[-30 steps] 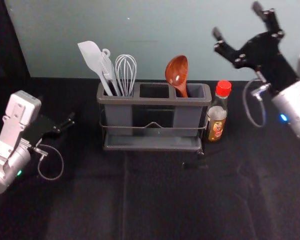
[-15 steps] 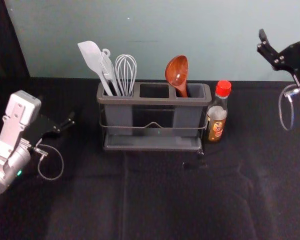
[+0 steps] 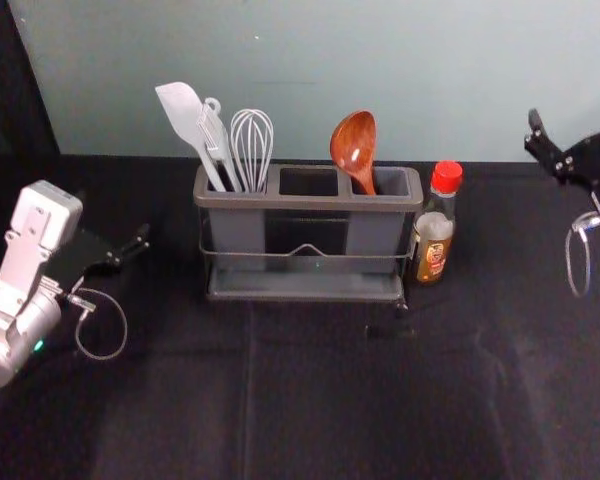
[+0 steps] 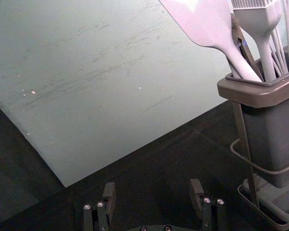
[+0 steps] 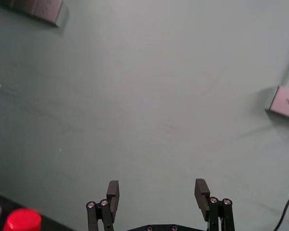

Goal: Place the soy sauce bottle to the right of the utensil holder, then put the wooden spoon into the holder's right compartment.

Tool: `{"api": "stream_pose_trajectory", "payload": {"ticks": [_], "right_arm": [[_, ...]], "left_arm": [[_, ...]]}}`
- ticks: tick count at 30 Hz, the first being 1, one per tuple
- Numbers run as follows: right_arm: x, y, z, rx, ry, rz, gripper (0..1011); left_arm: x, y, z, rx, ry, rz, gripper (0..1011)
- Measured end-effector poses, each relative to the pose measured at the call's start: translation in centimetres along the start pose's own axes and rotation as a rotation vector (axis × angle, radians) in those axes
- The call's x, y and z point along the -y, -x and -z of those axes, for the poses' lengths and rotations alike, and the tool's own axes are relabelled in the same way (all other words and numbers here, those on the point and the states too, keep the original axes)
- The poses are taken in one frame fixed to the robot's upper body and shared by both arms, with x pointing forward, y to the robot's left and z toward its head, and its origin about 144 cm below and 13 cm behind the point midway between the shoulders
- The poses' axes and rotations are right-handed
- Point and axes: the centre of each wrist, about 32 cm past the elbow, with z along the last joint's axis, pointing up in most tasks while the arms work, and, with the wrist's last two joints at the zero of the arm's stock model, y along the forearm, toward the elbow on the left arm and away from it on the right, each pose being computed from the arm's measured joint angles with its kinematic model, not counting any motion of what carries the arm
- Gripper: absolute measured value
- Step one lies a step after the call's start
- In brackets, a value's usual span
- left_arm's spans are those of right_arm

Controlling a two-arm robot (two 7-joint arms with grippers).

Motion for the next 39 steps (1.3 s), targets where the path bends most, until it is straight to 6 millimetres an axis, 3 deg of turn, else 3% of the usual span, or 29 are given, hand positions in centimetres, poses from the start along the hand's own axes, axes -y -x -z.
{"api": "stream_pose_trajectory", "payload": {"ticks": [10,25,39], "right_arm": [[0.9,0.6,2.8,-0.042,0.115,-0.018,1004],[1.5,1.4,3.8,-0.061,0.407,-0.083,1004],[0.9,1.5,4.0,-0.073,0.308,-0.069,1004]], "left_arm": [[0.0,0.0,0.0,0.0,0.0,0.0,1005],[0.0,0.0,0.0,0.0,0.0,0.0,1005],[0.0,0.0,0.0,0.0,0.0,0.0,1005]]}}
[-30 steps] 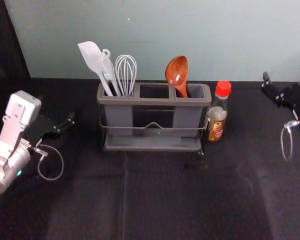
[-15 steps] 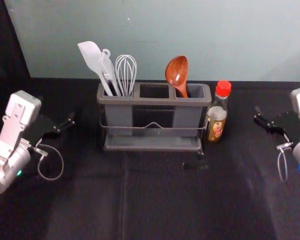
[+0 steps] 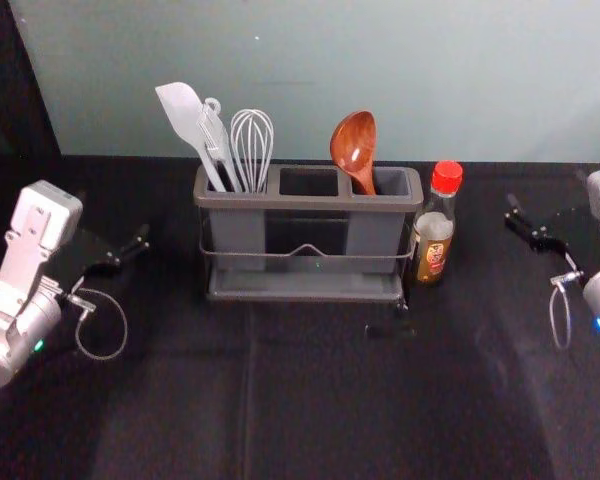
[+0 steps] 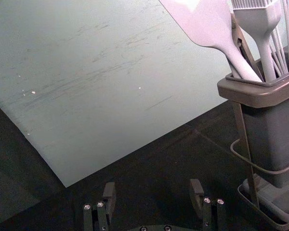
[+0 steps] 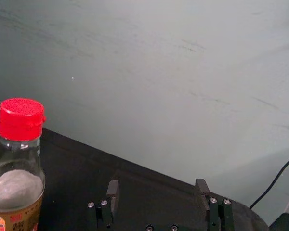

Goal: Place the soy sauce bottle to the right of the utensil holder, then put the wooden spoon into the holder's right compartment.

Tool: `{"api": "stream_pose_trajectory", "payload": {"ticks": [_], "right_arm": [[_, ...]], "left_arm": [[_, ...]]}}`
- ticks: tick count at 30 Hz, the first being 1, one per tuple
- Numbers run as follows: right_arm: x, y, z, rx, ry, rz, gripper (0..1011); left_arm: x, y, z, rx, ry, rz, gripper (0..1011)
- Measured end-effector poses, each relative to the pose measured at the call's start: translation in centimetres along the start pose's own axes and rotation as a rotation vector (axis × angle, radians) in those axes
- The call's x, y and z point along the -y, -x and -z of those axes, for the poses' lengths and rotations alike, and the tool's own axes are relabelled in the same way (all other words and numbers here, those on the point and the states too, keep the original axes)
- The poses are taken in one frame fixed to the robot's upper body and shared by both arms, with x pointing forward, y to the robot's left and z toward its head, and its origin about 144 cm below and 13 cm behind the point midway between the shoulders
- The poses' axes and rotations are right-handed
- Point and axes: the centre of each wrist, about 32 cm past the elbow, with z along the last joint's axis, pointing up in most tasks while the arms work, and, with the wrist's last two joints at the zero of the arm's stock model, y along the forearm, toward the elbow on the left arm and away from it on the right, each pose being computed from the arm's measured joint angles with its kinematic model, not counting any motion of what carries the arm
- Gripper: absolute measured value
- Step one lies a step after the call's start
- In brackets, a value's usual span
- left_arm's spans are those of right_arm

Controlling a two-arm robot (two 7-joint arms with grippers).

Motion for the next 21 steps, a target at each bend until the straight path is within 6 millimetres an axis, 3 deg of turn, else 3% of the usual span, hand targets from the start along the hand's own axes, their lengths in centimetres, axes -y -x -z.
{"api": "stream_pose_trajectory", "payload": {"ticks": [21], "right_arm": [[-0.53,-0.07,0.03,0.003,-0.016,-0.009,1004]], "left_arm": [[0.0,0.0,0.0,0.0,0.0,0.0,1005]]}}
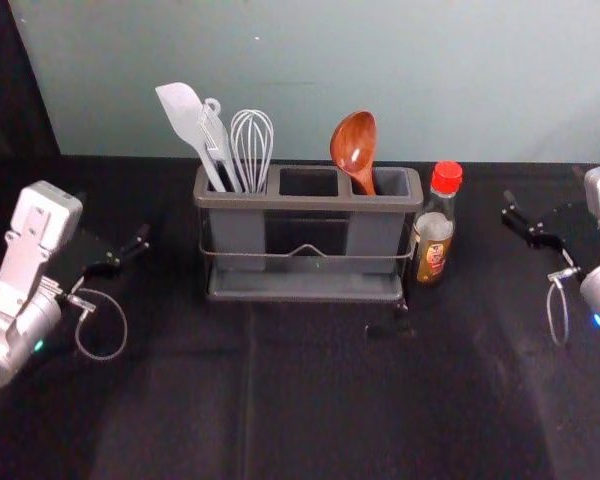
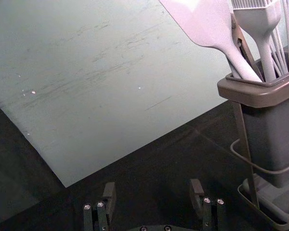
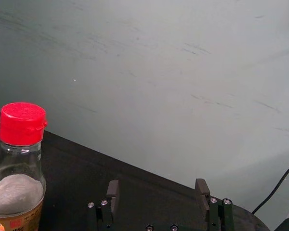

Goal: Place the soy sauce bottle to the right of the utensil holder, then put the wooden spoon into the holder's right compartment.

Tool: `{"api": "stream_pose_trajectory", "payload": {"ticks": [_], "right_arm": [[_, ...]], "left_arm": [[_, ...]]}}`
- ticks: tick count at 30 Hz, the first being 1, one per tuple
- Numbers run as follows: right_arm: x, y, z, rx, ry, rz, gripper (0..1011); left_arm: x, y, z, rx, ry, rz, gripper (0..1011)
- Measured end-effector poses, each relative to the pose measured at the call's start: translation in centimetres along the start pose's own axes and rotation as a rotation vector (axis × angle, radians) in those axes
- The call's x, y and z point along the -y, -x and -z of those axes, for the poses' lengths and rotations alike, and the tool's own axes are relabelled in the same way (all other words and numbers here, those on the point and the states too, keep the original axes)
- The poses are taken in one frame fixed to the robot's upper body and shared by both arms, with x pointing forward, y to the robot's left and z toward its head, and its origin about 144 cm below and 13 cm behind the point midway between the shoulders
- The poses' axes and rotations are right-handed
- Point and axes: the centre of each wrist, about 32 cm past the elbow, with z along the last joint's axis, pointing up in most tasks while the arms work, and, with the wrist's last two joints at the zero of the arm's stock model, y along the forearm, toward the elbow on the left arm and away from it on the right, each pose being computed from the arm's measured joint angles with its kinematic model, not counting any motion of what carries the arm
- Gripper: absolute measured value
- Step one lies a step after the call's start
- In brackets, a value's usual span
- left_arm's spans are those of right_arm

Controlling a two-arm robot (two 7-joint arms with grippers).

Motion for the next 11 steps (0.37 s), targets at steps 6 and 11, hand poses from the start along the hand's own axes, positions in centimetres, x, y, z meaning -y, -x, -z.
{"api": "stream_pose_trajectory", "payload": {"ticks": [6,11], "right_arm": [[0.01,0.0,-0.01,0.0,0.0,0.001,1004],[0.02,-0.01,-0.01,0.0,0.0,0.001,1004]], "left_arm": [[0.0,0.0,0.0,0.0,0.0,0.0,1005],[0.0,0.0,0.0,0.0,0.0,0.0,1005]]}}
